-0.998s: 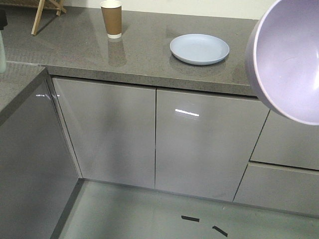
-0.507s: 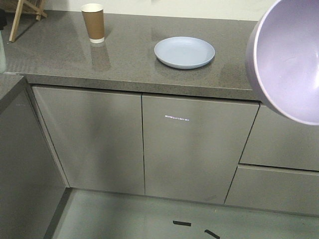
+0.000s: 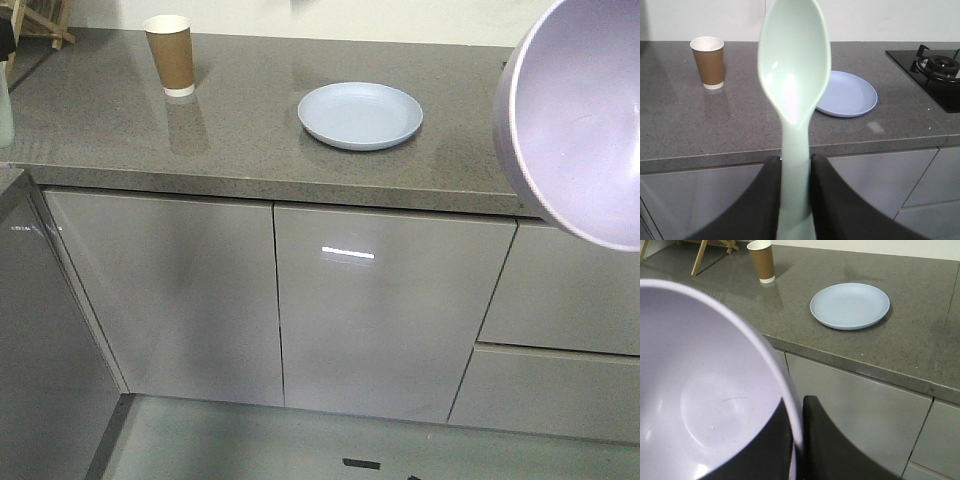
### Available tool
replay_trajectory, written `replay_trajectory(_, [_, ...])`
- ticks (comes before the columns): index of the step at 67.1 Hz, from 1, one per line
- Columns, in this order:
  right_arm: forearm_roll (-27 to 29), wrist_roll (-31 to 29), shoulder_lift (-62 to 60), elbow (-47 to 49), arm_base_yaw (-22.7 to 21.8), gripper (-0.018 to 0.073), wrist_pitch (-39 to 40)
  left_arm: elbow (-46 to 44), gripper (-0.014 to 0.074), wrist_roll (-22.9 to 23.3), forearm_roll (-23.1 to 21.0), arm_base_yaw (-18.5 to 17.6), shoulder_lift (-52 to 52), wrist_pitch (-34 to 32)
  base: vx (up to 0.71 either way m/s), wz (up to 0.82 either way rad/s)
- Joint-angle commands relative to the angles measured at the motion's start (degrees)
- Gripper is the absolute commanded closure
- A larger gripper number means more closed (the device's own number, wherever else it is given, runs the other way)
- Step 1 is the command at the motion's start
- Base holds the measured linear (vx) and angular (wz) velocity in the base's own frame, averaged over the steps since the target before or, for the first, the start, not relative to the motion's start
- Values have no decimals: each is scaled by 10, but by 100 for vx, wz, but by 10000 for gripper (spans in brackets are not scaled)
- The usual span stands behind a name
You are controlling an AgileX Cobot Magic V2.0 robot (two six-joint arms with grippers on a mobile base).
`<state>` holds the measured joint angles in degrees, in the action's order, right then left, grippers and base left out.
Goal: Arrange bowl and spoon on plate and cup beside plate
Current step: 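Drive the base toward the counter with the pale blue plate, then continue driving until the plate is centred in front of the robot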
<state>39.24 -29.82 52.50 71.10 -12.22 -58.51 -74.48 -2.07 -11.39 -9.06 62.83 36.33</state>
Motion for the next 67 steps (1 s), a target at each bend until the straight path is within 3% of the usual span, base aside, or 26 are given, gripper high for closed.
replay_trajectory(1, [25, -3, -3, 18, -2, 565, 29, -14, 604, 2, -8, -5, -9, -41, 9, 6])
replay_trajectory(67, [25, -3, -3, 18, -2, 565, 29, -14, 604, 2, -8, -5, -9, -41, 10, 0])
